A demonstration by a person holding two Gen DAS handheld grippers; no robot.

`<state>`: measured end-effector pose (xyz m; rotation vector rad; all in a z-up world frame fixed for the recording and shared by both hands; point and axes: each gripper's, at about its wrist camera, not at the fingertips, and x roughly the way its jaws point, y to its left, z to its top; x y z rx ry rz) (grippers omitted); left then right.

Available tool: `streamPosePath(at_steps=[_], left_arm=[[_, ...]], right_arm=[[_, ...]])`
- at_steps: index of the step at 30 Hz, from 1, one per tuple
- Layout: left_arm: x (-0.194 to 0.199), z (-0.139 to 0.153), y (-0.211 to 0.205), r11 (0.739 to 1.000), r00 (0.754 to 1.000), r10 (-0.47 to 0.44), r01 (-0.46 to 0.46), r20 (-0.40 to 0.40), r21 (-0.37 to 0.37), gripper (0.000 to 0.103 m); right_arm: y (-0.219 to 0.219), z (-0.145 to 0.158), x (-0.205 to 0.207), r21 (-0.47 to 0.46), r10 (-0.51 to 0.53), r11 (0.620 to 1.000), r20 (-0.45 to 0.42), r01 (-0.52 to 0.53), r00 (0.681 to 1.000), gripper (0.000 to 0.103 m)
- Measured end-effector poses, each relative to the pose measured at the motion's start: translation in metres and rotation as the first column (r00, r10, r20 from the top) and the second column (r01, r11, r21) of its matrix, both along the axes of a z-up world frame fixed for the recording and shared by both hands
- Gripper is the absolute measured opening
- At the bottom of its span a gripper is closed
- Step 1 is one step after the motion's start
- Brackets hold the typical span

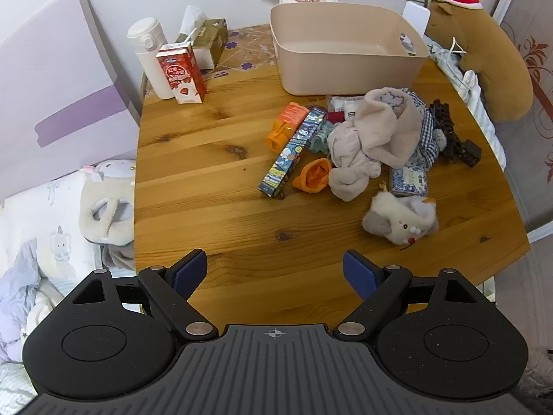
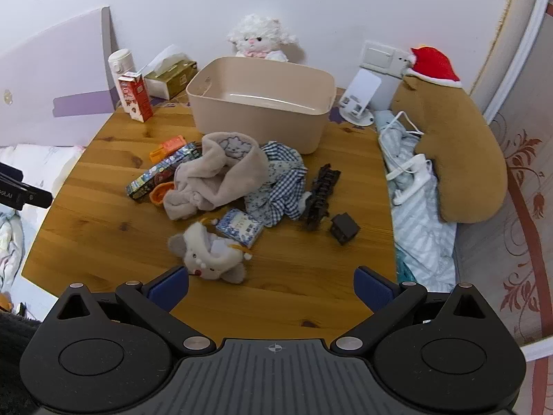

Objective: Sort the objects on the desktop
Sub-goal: 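Reach the right tool toward the white plush toy while the left tool approaches the blue Sanrio box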

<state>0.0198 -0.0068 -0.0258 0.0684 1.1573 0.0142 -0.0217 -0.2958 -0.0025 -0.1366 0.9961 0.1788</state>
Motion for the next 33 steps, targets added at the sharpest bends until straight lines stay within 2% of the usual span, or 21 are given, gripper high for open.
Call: streamPosePath(at_steps=[9, 17, 20, 25, 33], left_arm=[[0.015, -0.008, -0.005, 1.000, 1.000, -0.014, 0.014, 0.002, 0.009, 0.087], [0.037, -0.017, -0.007, 0.999, 0.999, -0.036, 0.036, 0.023, 0.008, 0.087], [0.047, -0.024, -0.008, 0.999, 0.999, -0.044, 0.043, 0.030, 0.030, 0.087], [0.059, -0.037, -0.008, 0.998, 0.998, -0.054, 0.052, 0.041, 0.041, 0.087], [0.081, -0.071, -0.010, 0.993, 0.996, -0.082, 0.079, 0.029, 0.086, 0.087]], right_arm=[[0.012, -0.008, 0.022, 0.001, 0.042, 0.999, -0.015, -0.042, 0.999, 0.103], [0.022, -0.024, 0.043, 0.002, 0.081, 0.997, 0.010, -0.081, 0.997, 0.103], [0.024, -0.032, 0.051, 0.017, 0.096, 0.995, 0.000, -0.096, 0.995, 0.103], [0.029, -0.045, 0.063, 0.040, 0.123, 0.991, 0.031, -0.124, 0.992, 0.103], [0.039, -0.076, 0.082, 0.097, 0.194, 0.976, 0.042, -0.197, 0.980, 0.103]])
